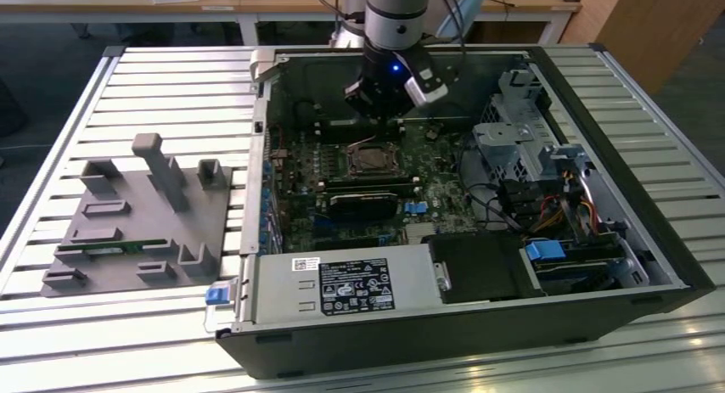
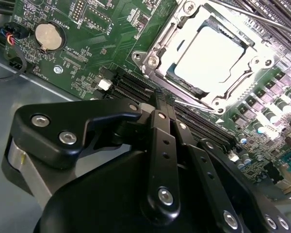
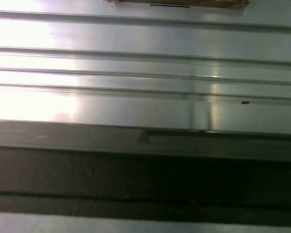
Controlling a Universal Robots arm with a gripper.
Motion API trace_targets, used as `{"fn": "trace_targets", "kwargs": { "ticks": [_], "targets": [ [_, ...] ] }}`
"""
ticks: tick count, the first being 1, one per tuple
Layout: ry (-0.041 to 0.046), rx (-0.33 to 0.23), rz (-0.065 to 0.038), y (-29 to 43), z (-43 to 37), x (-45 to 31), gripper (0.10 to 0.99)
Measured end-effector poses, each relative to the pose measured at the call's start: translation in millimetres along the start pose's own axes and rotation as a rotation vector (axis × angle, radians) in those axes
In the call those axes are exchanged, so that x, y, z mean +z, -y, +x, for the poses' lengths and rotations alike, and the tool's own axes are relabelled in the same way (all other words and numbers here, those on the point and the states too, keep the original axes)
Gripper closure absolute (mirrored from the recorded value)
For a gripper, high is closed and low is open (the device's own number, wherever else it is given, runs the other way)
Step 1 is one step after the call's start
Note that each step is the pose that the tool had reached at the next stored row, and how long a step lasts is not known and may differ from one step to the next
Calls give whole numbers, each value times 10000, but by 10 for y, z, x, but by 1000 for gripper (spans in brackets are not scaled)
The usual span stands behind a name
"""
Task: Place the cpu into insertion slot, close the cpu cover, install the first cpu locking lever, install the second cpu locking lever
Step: 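Install the first cpu locking lever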
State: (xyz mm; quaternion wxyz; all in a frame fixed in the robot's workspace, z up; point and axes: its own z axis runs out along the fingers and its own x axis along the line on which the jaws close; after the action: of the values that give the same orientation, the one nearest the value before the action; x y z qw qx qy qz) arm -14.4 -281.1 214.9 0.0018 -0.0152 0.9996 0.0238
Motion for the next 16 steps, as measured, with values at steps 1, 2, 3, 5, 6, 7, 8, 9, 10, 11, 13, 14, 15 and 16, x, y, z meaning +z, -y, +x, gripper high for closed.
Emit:
{"fn": "trace_targets", "kwargs": {
  "ticks": [1, 2, 3, 5, 6, 7, 8, 9, 10, 11, 13, 14, 15, 16],
  "targets": [
    [-1, 1, 0, -1, 0, 7, 965],
    [-2, 1, 1, -1, 0, 15, 965],
    [-2, 0, 1, -1, 0, 23, 965],
    [-4, 0, 0, -2, -1, 39, 965],
    [-5, 1, 0, -2, -1, 46, 965],
    [-7, 1, 1, -3, -2, 54, 965],
    [-8, 2, 0, -3, -2, 61, 965],
    [-9, 2, 1, -3, -2, 68, 965],
    [-10, 2, 3, -3, -3, 75, 965],
    [-13, 1, 7, -3, -4, 82, 965],
    [-15, 2, 17, -4, -6, 97, 965],
    [-17, 2, 20, -4, -7, 104, 965],
    [-19, 1, 23, -4, -8, 111, 965],
    [-19, 2, 23, -5, -9, 119, 965]
  ]
}}
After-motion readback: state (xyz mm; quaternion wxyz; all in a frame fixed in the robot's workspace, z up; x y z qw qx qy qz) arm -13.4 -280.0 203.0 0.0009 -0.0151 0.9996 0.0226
